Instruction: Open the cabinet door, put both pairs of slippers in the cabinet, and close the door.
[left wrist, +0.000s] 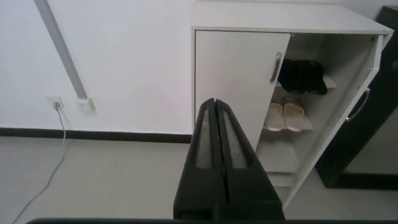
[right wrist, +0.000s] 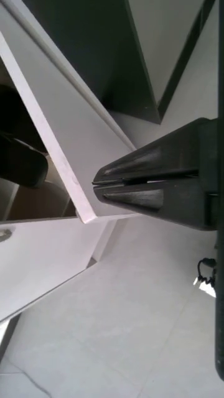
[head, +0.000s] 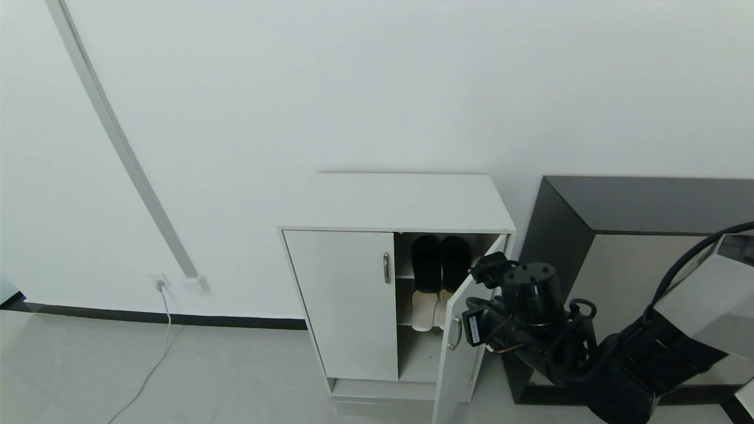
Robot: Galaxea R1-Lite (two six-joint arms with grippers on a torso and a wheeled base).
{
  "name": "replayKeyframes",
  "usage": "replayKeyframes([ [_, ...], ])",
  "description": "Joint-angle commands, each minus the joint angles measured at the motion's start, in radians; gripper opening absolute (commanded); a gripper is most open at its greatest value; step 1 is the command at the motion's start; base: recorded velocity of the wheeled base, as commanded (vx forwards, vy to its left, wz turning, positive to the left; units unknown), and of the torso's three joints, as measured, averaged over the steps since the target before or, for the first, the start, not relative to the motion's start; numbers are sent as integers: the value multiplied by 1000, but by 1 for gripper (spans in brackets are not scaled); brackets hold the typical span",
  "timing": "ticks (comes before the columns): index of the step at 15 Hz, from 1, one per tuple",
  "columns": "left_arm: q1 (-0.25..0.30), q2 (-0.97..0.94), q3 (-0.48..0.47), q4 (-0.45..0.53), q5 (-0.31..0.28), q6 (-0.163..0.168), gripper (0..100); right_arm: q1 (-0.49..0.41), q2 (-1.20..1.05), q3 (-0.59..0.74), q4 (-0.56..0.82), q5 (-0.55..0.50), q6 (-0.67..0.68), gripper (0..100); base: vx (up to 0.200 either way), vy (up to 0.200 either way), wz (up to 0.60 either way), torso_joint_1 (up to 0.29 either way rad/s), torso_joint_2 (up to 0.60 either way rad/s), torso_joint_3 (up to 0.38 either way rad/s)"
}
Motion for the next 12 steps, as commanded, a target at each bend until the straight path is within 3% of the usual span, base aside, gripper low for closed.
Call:
replayKeyframes([
  [1,0,0,0,0,0,-1,0,-1,12,4,2,1,-4,0,0,0,0,0,0,0],
  [6,0,0,0,0,0,-1,0,-12,87,-29,-2,1,-4,0,0,0,0,0,0,0],
  [12,0,0,0,0,0,-1,0,-26,230,-211,-55,21,71,0,0,0,0,0,0,0],
])
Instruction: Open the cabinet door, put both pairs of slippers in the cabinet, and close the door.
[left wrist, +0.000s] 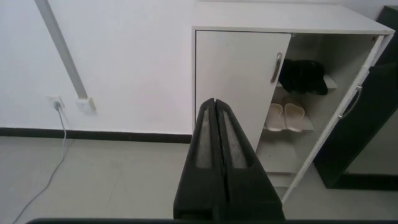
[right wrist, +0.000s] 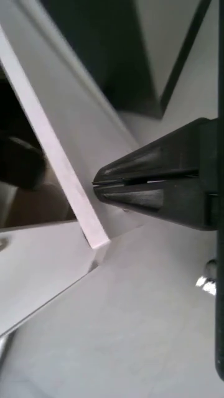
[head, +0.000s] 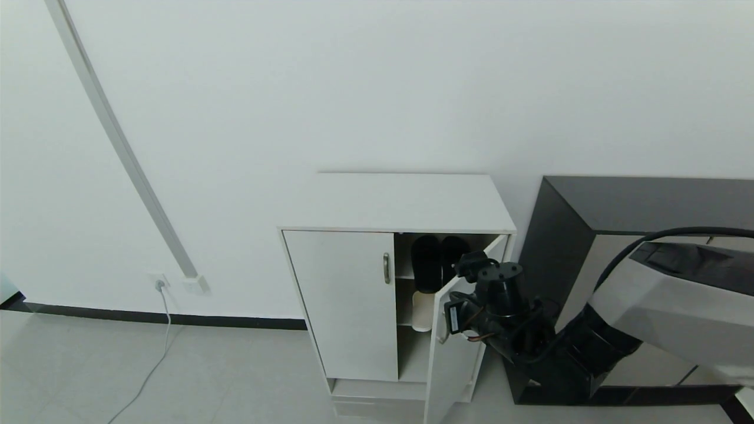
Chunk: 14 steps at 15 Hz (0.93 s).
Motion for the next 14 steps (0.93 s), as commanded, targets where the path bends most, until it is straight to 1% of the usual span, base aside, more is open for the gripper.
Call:
replayKeyframes([
  [1,0,0,0,0,0,0,0,-10,63,-39,-61,29,31,0,0,0,0,0,0,0],
  [3,0,0,0,0,0,0,0,-14,62,0,-171,76,38,0,0,0,0,0,0,0],
  [4,0,0,0,0,0,0,0,-17,51,42,-236,114,35,0,0,0,0,0,0,0],
  [8,0,0,0,0,0,0,0,-56,36,223,-417,315,21,0,0,0,0,0,0,0],
  [9,0,0,0,0,0,1,0,-59,37,260,-461,335,21,0,0,0,0,0,0,0],
  [11,0,0,0,0,0,3,0,-56,37,369,-553,335,9,0,200,0,0,0,0,0],
  [13,0,0,0,0,0,3,0,-54,37,421,-613,335,-5,0,200,0,0,0,-2,2],
  [14,0,0,0,0,0,3,0,-54,37,429,-617,335,-5,0,200,0,0,-12,2,7],
])
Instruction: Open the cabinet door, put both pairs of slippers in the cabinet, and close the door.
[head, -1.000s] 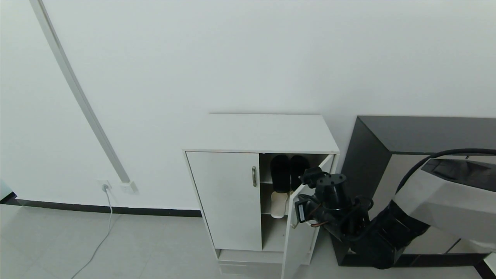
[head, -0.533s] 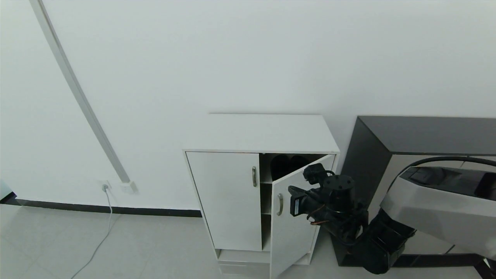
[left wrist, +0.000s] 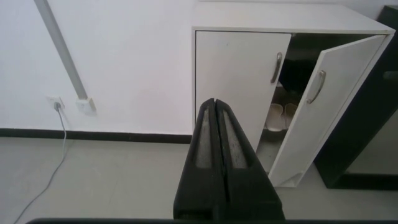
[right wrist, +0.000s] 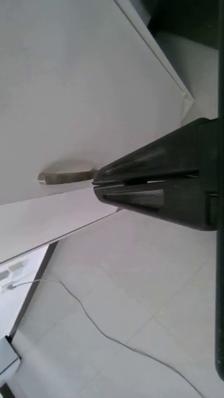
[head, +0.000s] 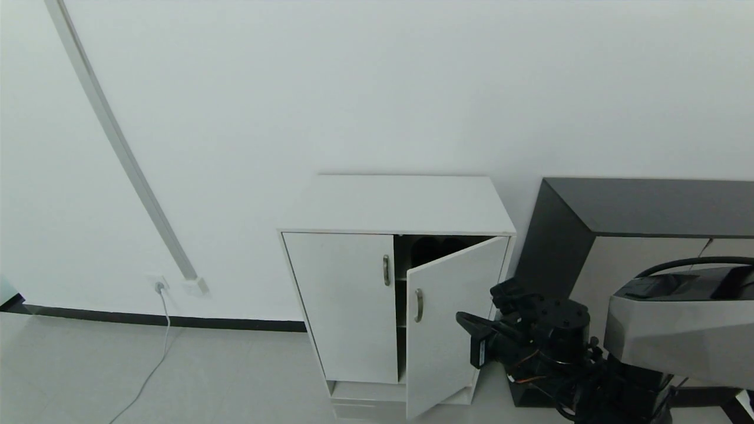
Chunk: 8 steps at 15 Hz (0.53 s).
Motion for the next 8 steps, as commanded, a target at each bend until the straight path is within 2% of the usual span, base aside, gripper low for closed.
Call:
replayKeyframes([
  [1,0,0,0,0,0,0,0,1,-1,28,-4,-1,0,0,200,0,0,-17,-17,7],
  [4,0,0,0,0,0,0,0,1,-1,51,-9,1,0,0,200,0,0,14,2,4],
  [8,0,0,0,0,-1,0,0,-2,7,53,-9,2,-2,0,0,0,0,0,0,0],
])
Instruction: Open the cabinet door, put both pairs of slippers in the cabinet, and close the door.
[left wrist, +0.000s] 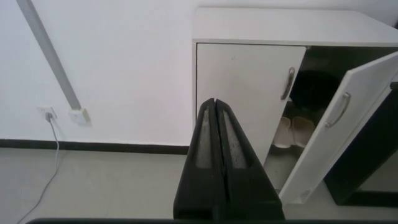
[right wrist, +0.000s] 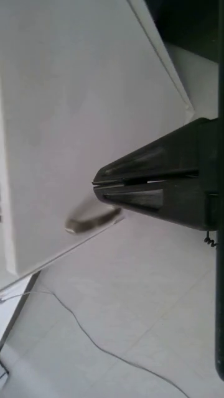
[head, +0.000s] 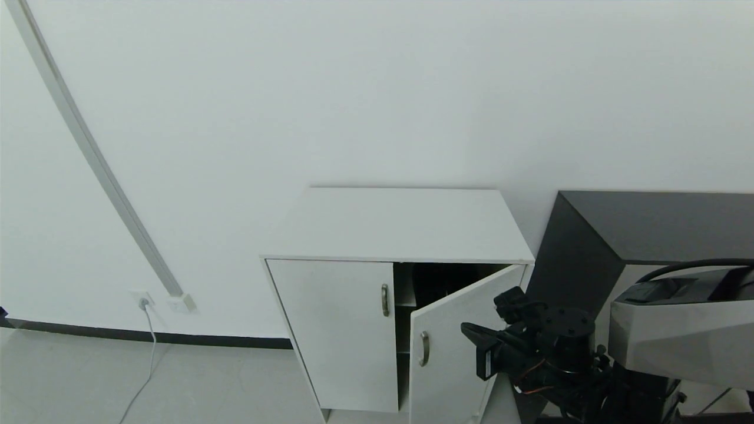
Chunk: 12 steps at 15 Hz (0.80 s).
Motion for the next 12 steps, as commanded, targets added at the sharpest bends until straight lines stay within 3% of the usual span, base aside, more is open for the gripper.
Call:
replayKeyframes([
  [1,0,0,0,0,0,0,0,0,10,-15,-1,2,0,0,0,0,0,0,0,0],
  [12,0,0,0,0,0,0,0,-3,52,-223,108,2,0,0,0,0,0,0,0,0],
])
